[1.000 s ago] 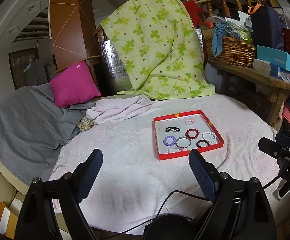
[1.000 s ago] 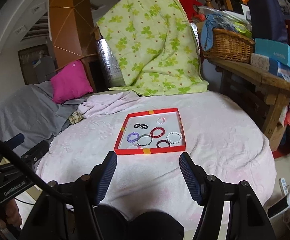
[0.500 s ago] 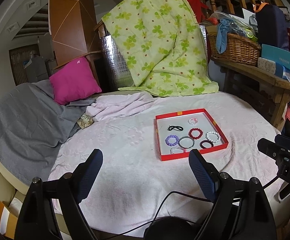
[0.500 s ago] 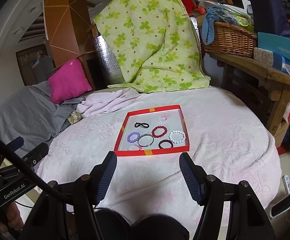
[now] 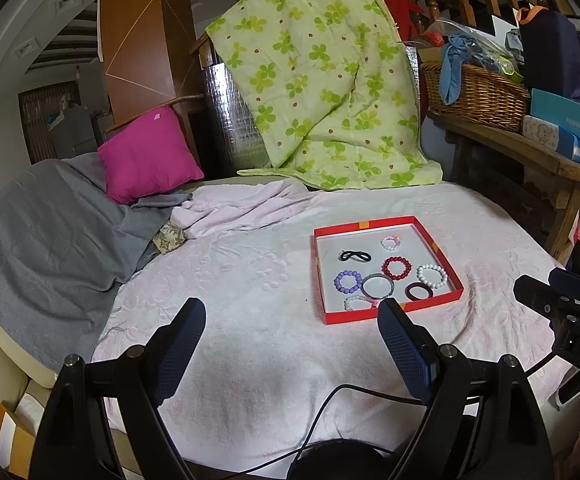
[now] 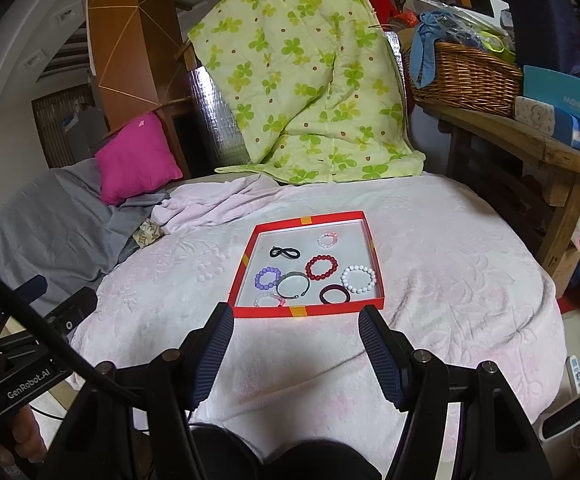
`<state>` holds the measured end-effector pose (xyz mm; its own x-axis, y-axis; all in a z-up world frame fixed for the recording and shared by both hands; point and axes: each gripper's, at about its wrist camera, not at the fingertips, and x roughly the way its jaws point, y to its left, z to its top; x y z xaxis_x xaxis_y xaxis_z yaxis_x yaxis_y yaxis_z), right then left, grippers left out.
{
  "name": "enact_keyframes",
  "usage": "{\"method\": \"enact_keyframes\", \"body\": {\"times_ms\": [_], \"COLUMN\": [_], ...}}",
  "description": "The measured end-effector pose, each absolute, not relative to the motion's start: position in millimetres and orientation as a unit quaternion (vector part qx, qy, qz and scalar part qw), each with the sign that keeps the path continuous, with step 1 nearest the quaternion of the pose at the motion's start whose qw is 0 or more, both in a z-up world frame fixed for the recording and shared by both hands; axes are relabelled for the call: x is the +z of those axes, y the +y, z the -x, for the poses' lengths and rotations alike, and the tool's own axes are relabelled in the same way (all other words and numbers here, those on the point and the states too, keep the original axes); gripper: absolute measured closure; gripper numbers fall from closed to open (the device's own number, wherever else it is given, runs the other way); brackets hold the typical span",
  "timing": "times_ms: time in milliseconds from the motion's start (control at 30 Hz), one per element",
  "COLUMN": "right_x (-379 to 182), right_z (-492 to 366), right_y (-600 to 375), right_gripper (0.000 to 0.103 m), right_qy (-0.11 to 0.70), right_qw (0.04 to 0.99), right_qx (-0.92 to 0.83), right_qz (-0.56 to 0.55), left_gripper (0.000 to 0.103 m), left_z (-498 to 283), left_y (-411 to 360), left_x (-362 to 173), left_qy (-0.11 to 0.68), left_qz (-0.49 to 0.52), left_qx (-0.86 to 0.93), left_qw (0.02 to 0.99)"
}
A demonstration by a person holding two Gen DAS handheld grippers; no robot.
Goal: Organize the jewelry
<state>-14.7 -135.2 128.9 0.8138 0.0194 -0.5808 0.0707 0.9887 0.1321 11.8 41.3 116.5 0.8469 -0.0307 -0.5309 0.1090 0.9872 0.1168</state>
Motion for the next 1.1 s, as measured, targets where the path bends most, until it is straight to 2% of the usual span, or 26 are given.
{"method": "enact_keyframes", "body": {"times_ms": [600,1100], "right_x": [122,110], "right_z": [-7,-10], "right_y": [-129,-146], "right_gripper": [0.034,0.034], "right_qy": [0.317,0.320], "right_qw": [0.946,0.943], "right_qx": [-0.021,-0.013], "right_qz": [-0.065,-0.088], "left_gripper": [0.015,0.015], "left_z": [-33,-36], "left_y": [49,32], "left_x": [102,102], "left_qy": [0.298,0.306], "left_qz": [-0.056,-0.082], "left_qx": [-0.040,-0.026], "left_qw": [0.952,0.948]}}
